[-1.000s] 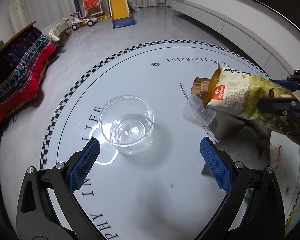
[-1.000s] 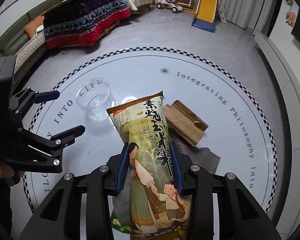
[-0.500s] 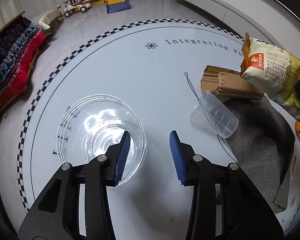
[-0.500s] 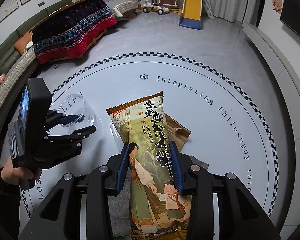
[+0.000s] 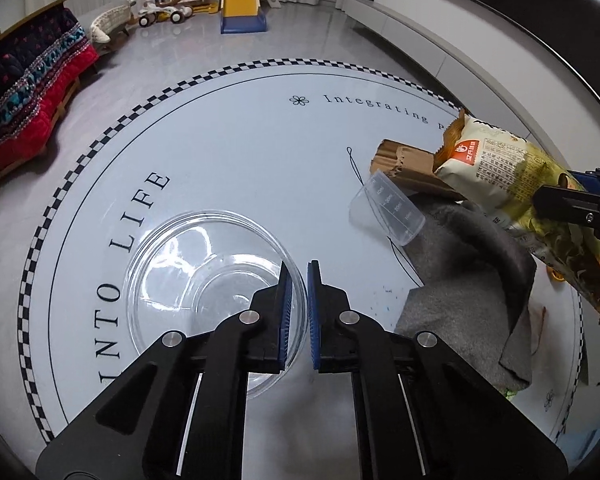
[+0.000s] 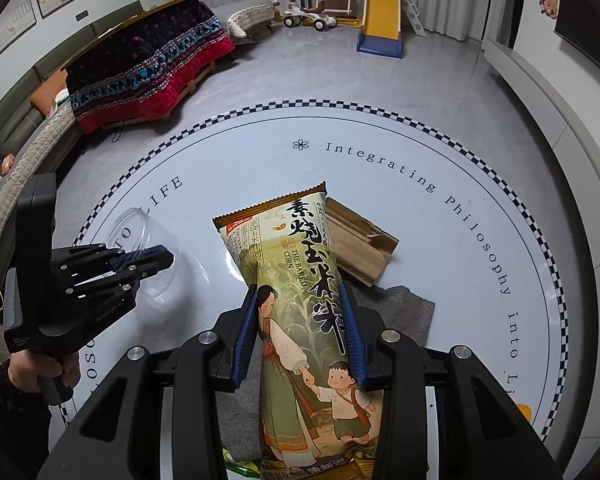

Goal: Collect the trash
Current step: 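Lift the snack packet with the right gripper while the left grasps the clear bowl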

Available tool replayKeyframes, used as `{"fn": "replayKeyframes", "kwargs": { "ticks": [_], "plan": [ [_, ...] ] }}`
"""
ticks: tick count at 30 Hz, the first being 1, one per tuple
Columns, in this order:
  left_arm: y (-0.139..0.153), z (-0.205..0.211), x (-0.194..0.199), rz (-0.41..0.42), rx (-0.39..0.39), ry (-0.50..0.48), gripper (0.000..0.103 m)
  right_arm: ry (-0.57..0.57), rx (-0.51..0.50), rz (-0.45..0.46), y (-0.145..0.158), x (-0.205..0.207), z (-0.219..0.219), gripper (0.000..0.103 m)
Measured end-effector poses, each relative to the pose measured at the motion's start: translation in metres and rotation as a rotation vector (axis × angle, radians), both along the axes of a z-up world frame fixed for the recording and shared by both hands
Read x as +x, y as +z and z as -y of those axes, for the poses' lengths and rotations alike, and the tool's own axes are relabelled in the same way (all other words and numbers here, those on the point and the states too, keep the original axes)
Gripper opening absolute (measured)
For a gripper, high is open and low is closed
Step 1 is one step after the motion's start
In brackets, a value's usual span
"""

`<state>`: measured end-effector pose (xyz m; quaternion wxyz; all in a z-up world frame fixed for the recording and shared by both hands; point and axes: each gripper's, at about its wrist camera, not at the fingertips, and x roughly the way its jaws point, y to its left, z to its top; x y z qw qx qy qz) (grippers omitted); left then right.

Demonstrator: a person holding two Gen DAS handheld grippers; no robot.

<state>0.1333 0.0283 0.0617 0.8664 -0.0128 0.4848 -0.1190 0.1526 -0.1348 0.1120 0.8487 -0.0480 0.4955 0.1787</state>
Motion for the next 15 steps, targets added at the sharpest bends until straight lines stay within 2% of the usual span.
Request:
{"fn": "replayKeyframes", "kwargs": {
  "ticks": [15],
  "plan": [
    [0.052, -0.026, -0.093, 0.086, -0.016, 0.018, 0.007, 0.072, 0.017, 0.043, 0.038, -0.081, -0.045, 0.04]
  ]
}}
